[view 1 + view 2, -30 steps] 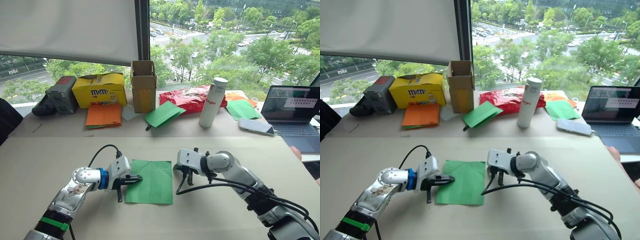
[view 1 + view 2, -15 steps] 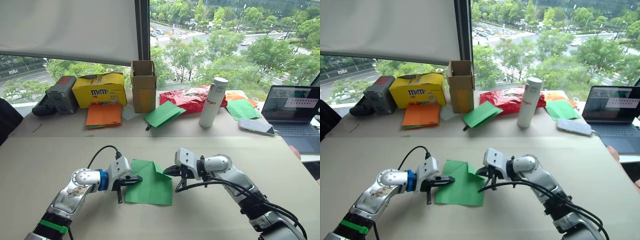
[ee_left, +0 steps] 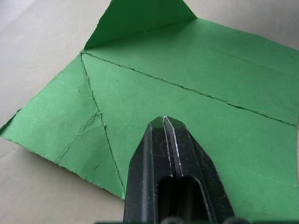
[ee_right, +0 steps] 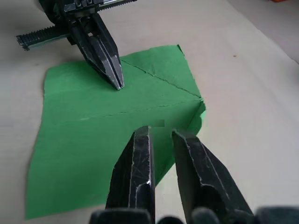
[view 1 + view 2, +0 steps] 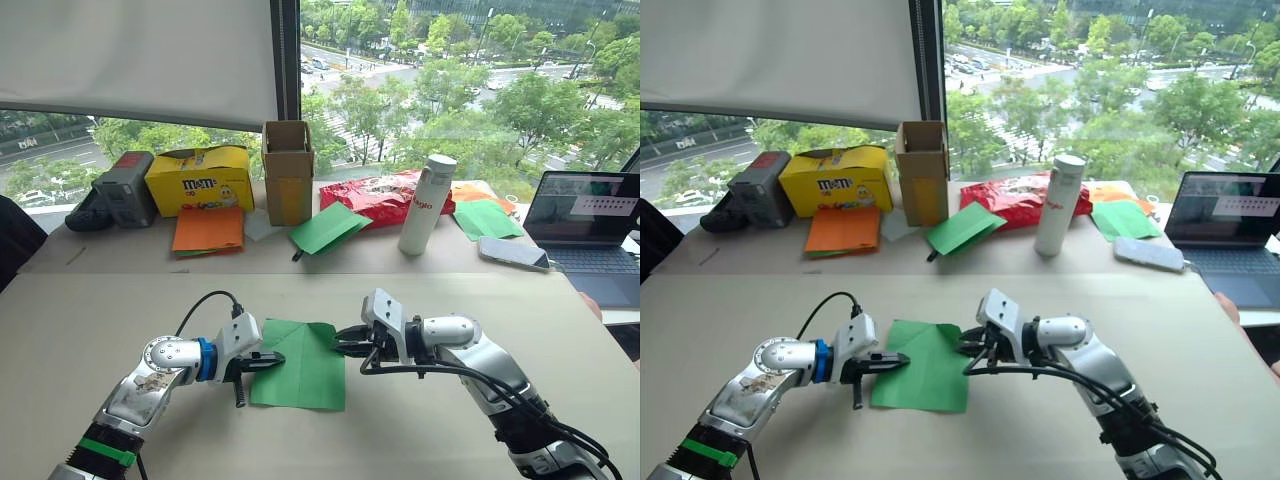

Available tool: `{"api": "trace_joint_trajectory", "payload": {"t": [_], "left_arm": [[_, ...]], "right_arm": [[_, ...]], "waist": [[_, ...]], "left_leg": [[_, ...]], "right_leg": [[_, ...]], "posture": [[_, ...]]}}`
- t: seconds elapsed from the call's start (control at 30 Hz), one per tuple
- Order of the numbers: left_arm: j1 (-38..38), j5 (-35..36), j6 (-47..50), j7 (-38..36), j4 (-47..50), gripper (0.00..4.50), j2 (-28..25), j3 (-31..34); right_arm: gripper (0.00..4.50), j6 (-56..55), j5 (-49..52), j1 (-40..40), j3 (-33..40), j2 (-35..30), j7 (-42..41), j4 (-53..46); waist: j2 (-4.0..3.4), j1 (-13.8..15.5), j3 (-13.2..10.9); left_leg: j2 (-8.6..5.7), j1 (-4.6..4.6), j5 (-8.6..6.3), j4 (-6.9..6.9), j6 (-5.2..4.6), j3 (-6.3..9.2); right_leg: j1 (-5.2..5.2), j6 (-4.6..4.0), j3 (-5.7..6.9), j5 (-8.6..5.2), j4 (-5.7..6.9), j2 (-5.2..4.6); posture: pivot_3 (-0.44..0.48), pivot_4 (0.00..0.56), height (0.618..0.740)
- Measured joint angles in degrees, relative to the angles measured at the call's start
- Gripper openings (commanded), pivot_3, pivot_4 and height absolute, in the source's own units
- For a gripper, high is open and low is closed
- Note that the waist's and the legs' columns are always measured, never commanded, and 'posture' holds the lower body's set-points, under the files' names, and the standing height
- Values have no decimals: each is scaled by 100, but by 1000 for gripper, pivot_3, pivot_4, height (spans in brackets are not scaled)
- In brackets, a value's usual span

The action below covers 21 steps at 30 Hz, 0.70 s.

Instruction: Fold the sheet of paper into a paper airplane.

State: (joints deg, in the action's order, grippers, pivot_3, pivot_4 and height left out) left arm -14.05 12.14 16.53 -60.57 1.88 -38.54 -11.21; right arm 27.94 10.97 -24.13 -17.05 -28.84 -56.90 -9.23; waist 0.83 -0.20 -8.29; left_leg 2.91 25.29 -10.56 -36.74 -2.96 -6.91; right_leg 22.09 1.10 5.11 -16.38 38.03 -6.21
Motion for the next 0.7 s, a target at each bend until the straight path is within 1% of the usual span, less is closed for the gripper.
{"api": "trace_joint_trajectory", "payload": {"t": [0.07,0.13,0.17,0.3,0.37,0.47,0.53,0.63,0.67,0.7], "left_arm": [[-5,0,1,-19,0,0,3,-6],[-13,0,2,-33,-1,0,3,-11],[-16,0,3,-45,-7,0,3,-12],[-25,0,6,-93,-18,0,2,-12],[-28,0,9,-111,-23,0,2,-13],[-47,-2,10,-143,-36,0,3,-28],[-73,-6,14,-146,-37,0,15,-56],[-74,-6,13,-147,-34,0,36,-78],[-76,-6,13,-148,-33,0,35,-81],[-76,-6,13,-150,-33,0,34,-80]], "right_arm": [[2609,-9,-130,129,-45,-106,116,-44],[3387,-156,-421,227,-87,-311,254,-30],[3673,-209,-542,254,-114,-439,263,-29],[3673,-122,-612,401,-119,-803,161,-238],[3673,51,-503,418,-80,-763,156,-391],[3673,414,-255,372,67,-347,358,-482],[3673,718,-111,258,98,-19,575,-396],[3673,1069,-45,123,145,271,837,-136],[3432,1195,-15,102,186,353,907,-48],[3100,1404,80,81,248,453,992,55]], "waist": [[0,4,0],[0,9,0],[0,9,0],[0,10,0],[0,11,0],[0,15,0],[0,18,0],[0,31,0],[0,31,0],[0,30,0]], "left_leg": [[-2,0,-1,0,-1,0],[-4,0,-1,0,-2,0],[-4,0,-1,0,-2,-1],[-3,0,-1,0,-2,-1],[-1,0,-1,0,-2,0],[-1,0,-2,0,-2,3],[-4,0,-2,0,-2,2],[-7,0,-3,0,-4,2],[-8,0,-3,0,-5,1],[-8,0,-3,0,-5,0]], "right_leg": [[6,0,1,0,-2,-2],[10,0,2,-1,-3,-5],[10,0,1,-1,-4,-5],[4,-1,0,-1,-2,-3],[4,-1,0,-1,-2,-2],[5,-1,1,-1,-2,-2],[5,-1,0,-1,-2,-3],[8,-1,4,-1,-6,-9],[7,-1,3,-1,-5,-10],[6,-1,3,-1,-5,-10]], "posture": [[0,150,740],[0,150,740],[0,150,740],[0,150,740],[0,150,740],[0,150,740],[0,150,740],[0,150,740],[0,150,740],[0,150,740]]}}
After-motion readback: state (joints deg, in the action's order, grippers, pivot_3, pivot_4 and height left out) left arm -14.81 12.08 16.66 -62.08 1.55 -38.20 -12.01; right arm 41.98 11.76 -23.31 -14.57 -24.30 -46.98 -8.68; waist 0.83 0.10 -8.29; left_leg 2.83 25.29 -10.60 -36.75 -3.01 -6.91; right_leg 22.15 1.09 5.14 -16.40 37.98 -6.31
